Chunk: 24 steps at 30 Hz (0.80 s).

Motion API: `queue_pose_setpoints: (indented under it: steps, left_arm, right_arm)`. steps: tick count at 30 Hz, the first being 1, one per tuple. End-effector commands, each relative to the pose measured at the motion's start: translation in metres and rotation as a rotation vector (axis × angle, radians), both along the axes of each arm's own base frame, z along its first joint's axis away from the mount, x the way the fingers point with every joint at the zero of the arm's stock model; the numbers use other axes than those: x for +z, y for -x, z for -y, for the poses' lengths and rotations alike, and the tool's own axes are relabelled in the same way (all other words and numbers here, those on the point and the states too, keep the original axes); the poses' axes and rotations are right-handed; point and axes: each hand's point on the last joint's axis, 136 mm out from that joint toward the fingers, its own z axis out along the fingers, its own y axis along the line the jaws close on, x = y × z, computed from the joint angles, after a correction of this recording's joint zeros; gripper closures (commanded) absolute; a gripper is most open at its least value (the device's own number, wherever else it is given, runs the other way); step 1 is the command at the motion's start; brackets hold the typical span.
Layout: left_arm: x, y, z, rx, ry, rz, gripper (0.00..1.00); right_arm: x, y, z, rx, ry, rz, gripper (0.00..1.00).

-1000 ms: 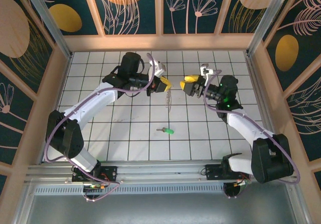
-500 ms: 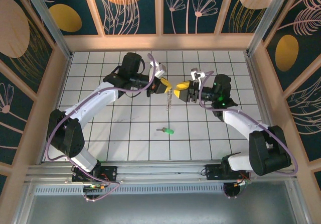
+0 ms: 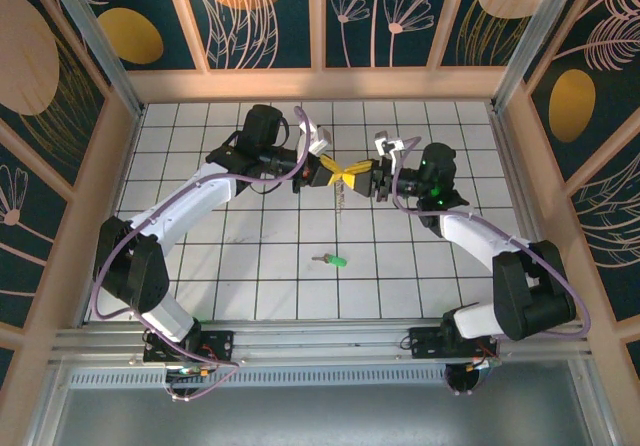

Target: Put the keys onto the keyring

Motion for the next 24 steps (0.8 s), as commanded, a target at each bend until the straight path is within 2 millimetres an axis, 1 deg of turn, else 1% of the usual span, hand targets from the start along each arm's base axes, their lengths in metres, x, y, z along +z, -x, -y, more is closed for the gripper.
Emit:
queue_pose_setpoints:
  steps: [1,2,3,4,5,7,10,12,14,16,19,21,24]
  left_arm:
    - [0.013,0.005,0.005,-0.049,0.043,0.015,1.00]
    - [0.014,0.005,0.005,-0.048,0.047,0.016,1.00]
    - [0.016,0.005,0.005,-0.046,0.053,0.016,1.00]
    - [0.017,0.003,0.005,-0.027,0.061,0.019,0.95]
    - [0.020,-0.001,0.004,0.007,0.072,0.025,0.88]
    - [0.029,-0.008,-0.002,0.063,0.107,0.035,0.82]
    - [0.048,-0.016,-0.018,0.139,0.200,0.024,0.78]
    - [0.061,-0.021,-0.032,0.204,0.277,0.015,0.72]
    - [0.068,-0.021,-0.041,0.244,0.336,0.007,0.70]
    - [0.071,-0.018,-0.045,0.255,0.376,-0.003,0.68]
    - [0.075,-0.013,-0.046,0.235,0.423,-0.029,0.67]
    - [0.065,-0.012,-0.045,0.229,0.435,-0.067,0.67]
    - [0.062,-0.009,-0.043,0.200,0.471,-0.110,0.66]
  right_arm:
    - [0.017,-0.001,-0.004,0.025,-0.025,0.065,0.95]
    - [0.017,-0.002,-0.003,0.022,-0.024,0.065,1.00]
    - [0.016,-0.002,-0.003,0.020,-0.022,0.063,1.00]
    - [0.016,-0.003,-0.003,0.012,-0.021,0.064,1.00]
    - [0.016,-0.004,-0.001,0.000,-0.021,0.068,1.00]
    - [0.016,-0.007,0.002,-0.023,-0.022,0.071,1.00]
    - [0.022,-0.011,0.008,-0.056,-0.033,0.080,1.00]
    - [0.027,-0.011,0.011,-0.071,-0.044,0.091,1.00]
    - [0.032,-0.011,0.013,-0.079,-0.056,0.103,1.00]
    - [0.038,-0.009,0.013,-0.081,-0.067,0.116,1.00]
    - [0.048,-0.007,0.015,-0.082,-0.086,0.138,1.00]
    - [0.056,-0.003,0.015,-0.077,-0.103,0.153,1.00]
    - [0.065,0.002,0.015,-0.063,-0.120,0.166,1.00]
